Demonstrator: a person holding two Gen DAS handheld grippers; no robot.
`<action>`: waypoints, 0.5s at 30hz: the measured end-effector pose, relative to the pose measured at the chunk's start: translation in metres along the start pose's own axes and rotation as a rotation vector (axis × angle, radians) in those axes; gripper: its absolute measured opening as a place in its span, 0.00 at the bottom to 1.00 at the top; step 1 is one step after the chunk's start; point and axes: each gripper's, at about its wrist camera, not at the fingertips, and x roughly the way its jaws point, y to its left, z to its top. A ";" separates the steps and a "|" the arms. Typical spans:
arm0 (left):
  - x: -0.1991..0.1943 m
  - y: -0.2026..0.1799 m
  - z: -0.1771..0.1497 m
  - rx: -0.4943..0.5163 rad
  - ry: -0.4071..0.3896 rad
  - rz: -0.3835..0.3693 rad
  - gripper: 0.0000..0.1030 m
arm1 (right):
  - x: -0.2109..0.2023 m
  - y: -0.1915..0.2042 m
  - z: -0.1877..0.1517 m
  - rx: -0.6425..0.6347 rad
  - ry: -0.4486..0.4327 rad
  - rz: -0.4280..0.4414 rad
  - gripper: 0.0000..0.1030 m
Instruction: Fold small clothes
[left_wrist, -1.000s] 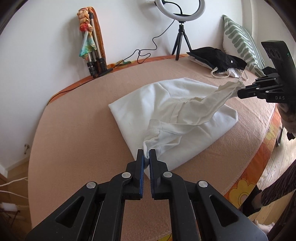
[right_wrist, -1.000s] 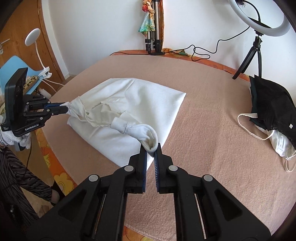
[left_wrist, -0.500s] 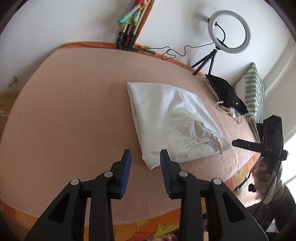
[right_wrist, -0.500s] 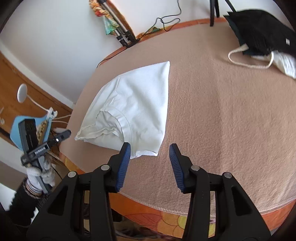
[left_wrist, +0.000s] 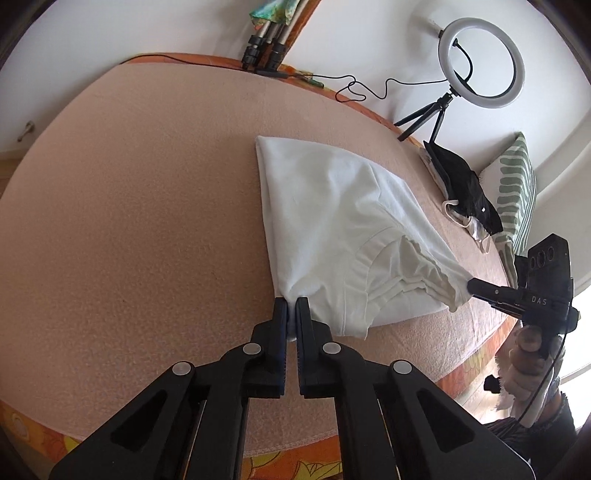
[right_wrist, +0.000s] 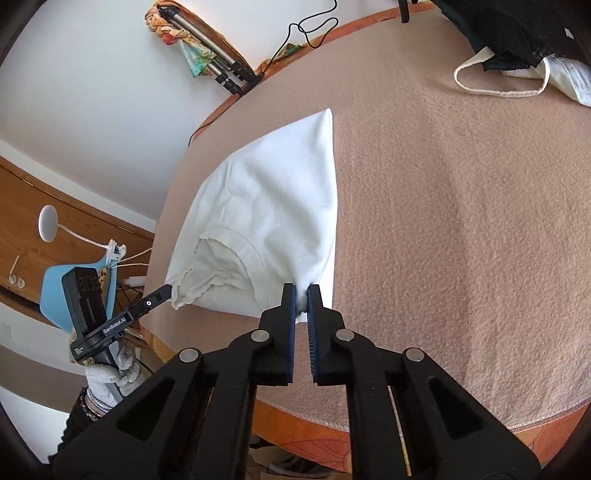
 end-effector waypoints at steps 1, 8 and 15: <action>-0.004 0.002 0.001 -0.006 -0.006 0.007 0.03 | -0.006 0.003 0.001 -0.009 -0.014 -0.009 0.06; 0.004 0.002 -0.007 0.077 0.003 0.096 0.03 | 0.009 -0.015 -0.002 0.022 0.058 -0.038 0.06; -0.033 -0.011 -0.005 0.154 -0.082 0.160 0.12 | -0.028 0.018 -0.002 -0.206 -0.061 -0.246 0.11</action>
